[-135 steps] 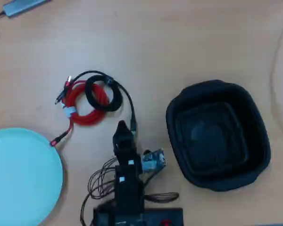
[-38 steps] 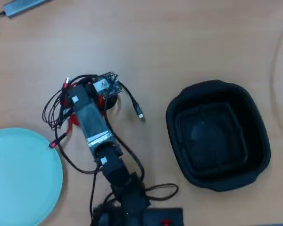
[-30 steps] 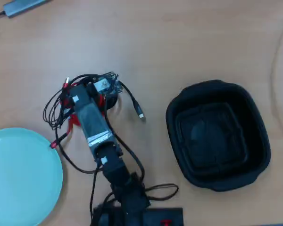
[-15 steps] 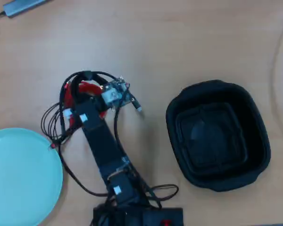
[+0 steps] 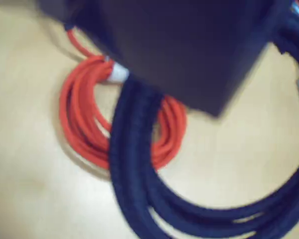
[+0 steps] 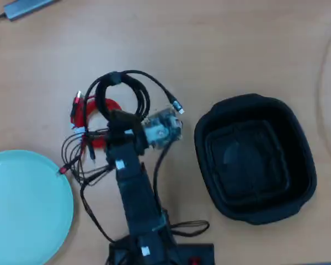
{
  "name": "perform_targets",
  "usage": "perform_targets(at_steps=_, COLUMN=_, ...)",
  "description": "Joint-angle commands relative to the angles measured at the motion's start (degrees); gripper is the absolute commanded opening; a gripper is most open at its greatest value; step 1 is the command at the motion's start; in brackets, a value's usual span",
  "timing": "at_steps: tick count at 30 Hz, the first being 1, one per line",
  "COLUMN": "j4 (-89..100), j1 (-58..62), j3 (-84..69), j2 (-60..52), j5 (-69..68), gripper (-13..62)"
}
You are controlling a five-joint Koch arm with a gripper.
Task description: Put a black charging cable in a black bowl and put a red charging cable in a green bowl
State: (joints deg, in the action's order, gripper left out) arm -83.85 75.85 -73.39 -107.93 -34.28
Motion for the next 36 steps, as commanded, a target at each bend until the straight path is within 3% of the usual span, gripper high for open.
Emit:
perform_targets(at_steps=1, j4=1.8, j1=1.8, j3=8.2, j2=-4.3, j5=1.4, gripper=-6.2)
perform_targets(at_steps=6, j4=1.8, j1=9.0, j3=8.1, j2=-6.3, j5=2.6, gripper=-6.2)
perform_targets(at_steps=24, j4=6.7, j1=37.8, j3=1.9, j2=-9.4, j5=30.2, gripper=-6.2)
perform_targets(at_steps=36, j4=16.3, j1=59.0, j3=-5.8, j2=-6.4, j5=29.3, gripper=-6.2)
